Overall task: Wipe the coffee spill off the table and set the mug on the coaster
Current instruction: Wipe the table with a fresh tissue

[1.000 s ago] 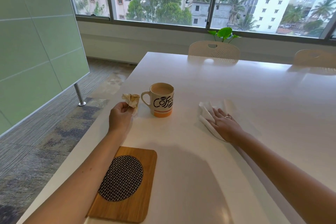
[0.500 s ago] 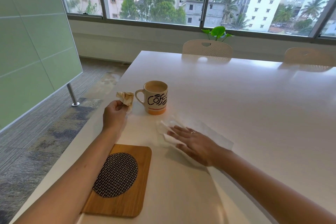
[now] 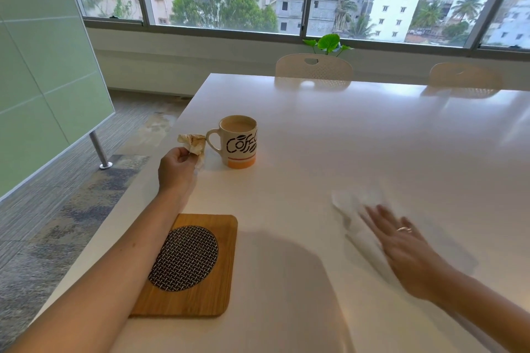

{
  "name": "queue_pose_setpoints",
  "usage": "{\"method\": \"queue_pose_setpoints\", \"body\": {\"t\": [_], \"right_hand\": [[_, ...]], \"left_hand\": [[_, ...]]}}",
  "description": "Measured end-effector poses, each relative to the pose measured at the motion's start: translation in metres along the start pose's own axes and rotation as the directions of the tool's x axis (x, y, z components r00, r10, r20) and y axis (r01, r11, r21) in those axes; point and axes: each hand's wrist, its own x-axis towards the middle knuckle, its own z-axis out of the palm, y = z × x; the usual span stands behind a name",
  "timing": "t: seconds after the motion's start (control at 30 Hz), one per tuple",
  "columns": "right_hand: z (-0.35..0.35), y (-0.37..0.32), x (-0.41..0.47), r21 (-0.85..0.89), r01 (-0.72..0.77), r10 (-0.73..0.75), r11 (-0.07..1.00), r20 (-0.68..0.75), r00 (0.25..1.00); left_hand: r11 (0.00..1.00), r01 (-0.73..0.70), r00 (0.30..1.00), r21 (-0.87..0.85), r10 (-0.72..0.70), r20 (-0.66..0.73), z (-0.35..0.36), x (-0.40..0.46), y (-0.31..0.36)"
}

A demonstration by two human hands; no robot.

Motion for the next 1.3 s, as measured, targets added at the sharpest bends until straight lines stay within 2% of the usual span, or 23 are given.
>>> {"method": "queue_pose_setpoints", "body": {"t": [0.07, 0.13, 0.33, 0.47, 0.57, 0.7, 0.83, 1.0, 1.1, 1.2, 1.23, 1.3], "right_hand": [[0.001, 0.024, 0.004, -0.070, -0.162, 0.165, 0.984, 0.041, 0.985], [-0.001, 0.043, 0.014, -0.044, -0.237, 0.239, 0.970, 0.044, 0.970], [-0.006, 0.053, 0.064, 0.007, -0.196, 0.196, 0.981, -0.076, 0.978], [-0.016, 0.014, 0.091, 0.051, -0.074, 0.079, 0.996, -0.110, 0.991], [-0.022, -0.039, 0.093, 0.032, 0.131, -0.127, 0.991, -0.104, 0.986], [-0.018, -0.095, 0.065, 0.103, 0.378, -0.369, 0.920, -0.094, 0.925], [-0.012, -0.092, 0.024, 0.188, 0.437, -0.421, 0.880, -0.123, 0.899], [-0.010, -0.045, -0.008, 0.147, 0.364, -0.352, 0.920, -0.099, 0.931], [-0.007, 0.003, -0.010, 0.118, 0.182, -0.172, 0.976, -0.095, 0.981], [-0.006, 0.032, -0.008, 0.194, -0.054, 0.077, 0.979, -0.111, 0.991], [-0.008, 0.033, -0.008, 0.196, -0.097, 0.118, 0.976, -0.102, 0.988], [-0.004, 0.021, -0.007, 0.141, -0.082, 0.097, 0.987, -0.106, 0.990]], "left_hand": [[1.000, -0.009, 1.000, 0.024, 0.009, -0.002, 0.001, 0.000, 0.000], [1.000, -0.009, 1.000, 0.022, 0.009, 0.005, 0.000, 0.000, 0.000], [1.000, -0.004, 1.000, 0.010, 0.004, 0.000, 0.000, -0.002, 0.000], [1.000, 0.010, 1.000, -0.010, -0.010, -0.001, -0.001, -0.003, 0.001], [1.000, 0.022, 1.000, -0.003, -0.022, -0.012, -0.002, -0.004, 0.004], [0.998, 0.037, 0.999, -0.044, -0.039, -0.031, -0.004, -0.007, 0.007], [0.997, 0.047, 0.996, -0.055, -0.050, -0.068, -0.009, -0.011, 0.009], [0.999, 0.032, 0.996, -0.007, -0.033, -0.087, -0.017, -0.027, 0.010], [1.000, 0.005, 0.992, 0.012, -0.004, -0.124, -0.023, -0.038, 0.016], [0.999, -0.032, 0.990, -0.016, 0.030, -0.138, -0.025, -0.052, 0.025], [0.999, -0.047, 0.990, -0.024, 0.043, -0.136, -0.026, -0.058, 0.027], [0.997, -0.077, 0.989, -0.033, 0.072, -0.126, -0.025, -0.070, 0.033]]}}
